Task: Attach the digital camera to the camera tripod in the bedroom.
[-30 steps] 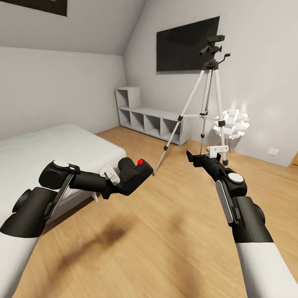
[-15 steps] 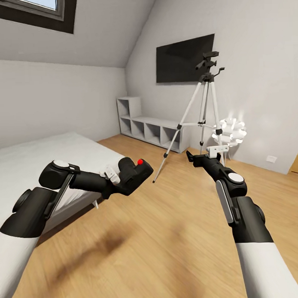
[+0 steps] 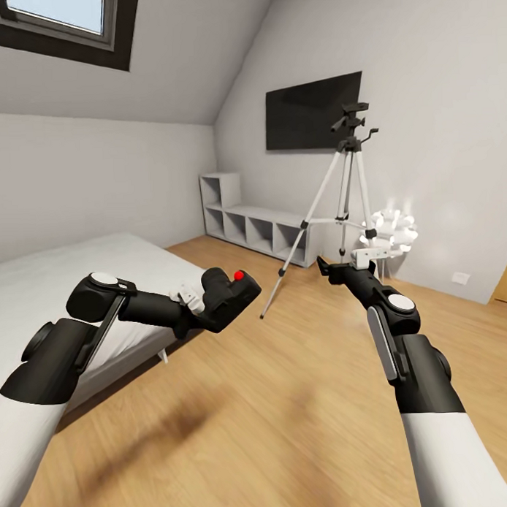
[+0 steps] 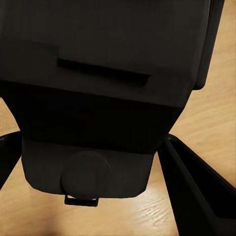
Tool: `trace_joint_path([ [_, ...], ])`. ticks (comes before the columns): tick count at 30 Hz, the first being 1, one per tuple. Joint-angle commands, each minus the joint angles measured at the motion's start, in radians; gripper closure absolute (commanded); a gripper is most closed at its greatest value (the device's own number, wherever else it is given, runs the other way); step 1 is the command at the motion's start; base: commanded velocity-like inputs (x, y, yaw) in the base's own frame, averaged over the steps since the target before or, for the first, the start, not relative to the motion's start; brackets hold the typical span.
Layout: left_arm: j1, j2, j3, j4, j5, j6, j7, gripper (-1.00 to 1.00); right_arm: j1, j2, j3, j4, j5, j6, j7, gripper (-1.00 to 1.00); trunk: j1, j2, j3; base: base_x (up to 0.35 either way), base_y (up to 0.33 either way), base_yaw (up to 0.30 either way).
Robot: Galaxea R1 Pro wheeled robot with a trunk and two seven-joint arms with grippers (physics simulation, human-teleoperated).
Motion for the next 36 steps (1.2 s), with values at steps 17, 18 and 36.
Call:
trace_joint_path([
  [17, -0.001, 0.0, 0.0, -0.001, -0.01, 0.008, -0.01, 1.0, -0.001, 0.001, -0.003, -0.001, 0.0, 0.006, 0.006, -1.0, -0.065, 0.119, 0.052, 0.0, 0.0, 0.0],
  [18, -0.001, 0.0, 0.0, -0.001, -0.01, 0.008, -0.01, 1.0, -0.001, 0.001, -0.003, -0.001, 0.0, 0.006, 0.006, -1.0, -0.069, 0.126, 0.055, 0.0, 0.0, 0.0],
  [36, -0.001, 0.0, 0.0, -0.001, -0.01, 0.008, -0.01, 1.0, -0.001, 0.001, -0.003, -0.001, 0.0, 0.005, 0.008, -1.0, -0.138, 0.252, 0.112, 0.0, 0.0, 0.0],
])
